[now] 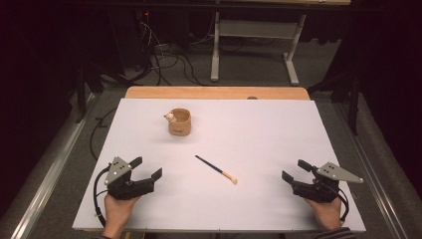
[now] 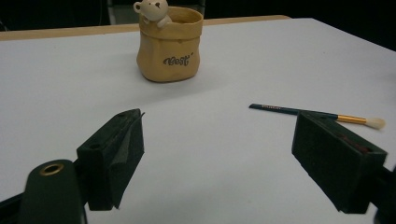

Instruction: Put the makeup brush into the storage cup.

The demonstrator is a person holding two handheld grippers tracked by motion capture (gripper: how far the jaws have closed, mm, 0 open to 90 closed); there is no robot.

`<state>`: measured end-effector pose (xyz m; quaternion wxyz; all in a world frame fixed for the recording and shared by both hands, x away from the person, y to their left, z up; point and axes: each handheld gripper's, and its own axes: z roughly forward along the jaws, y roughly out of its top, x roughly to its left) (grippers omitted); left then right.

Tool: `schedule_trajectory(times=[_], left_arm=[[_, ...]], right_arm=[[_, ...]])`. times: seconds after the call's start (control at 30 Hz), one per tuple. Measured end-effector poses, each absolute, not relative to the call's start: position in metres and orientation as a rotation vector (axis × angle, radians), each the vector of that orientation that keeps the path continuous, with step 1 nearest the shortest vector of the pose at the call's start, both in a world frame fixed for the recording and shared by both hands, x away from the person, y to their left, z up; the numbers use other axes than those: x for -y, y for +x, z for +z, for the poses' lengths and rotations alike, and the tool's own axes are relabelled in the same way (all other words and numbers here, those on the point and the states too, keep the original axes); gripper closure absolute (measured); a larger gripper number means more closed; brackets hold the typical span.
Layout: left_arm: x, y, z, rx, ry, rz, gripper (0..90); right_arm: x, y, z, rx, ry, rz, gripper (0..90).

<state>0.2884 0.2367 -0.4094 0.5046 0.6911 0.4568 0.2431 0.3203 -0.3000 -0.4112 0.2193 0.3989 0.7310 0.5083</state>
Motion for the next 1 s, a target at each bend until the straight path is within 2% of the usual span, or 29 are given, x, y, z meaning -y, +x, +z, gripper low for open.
schedule_trajectory(times=[1.0], left_arm=[[-0.2369, 0.2873, -0.4090, -1.101, 1.663, 0.577, 16.8]], right_arm=[[0.3009, 0.3187, -0.4098, -1.998, 1.111, 1.420, 24.4]])
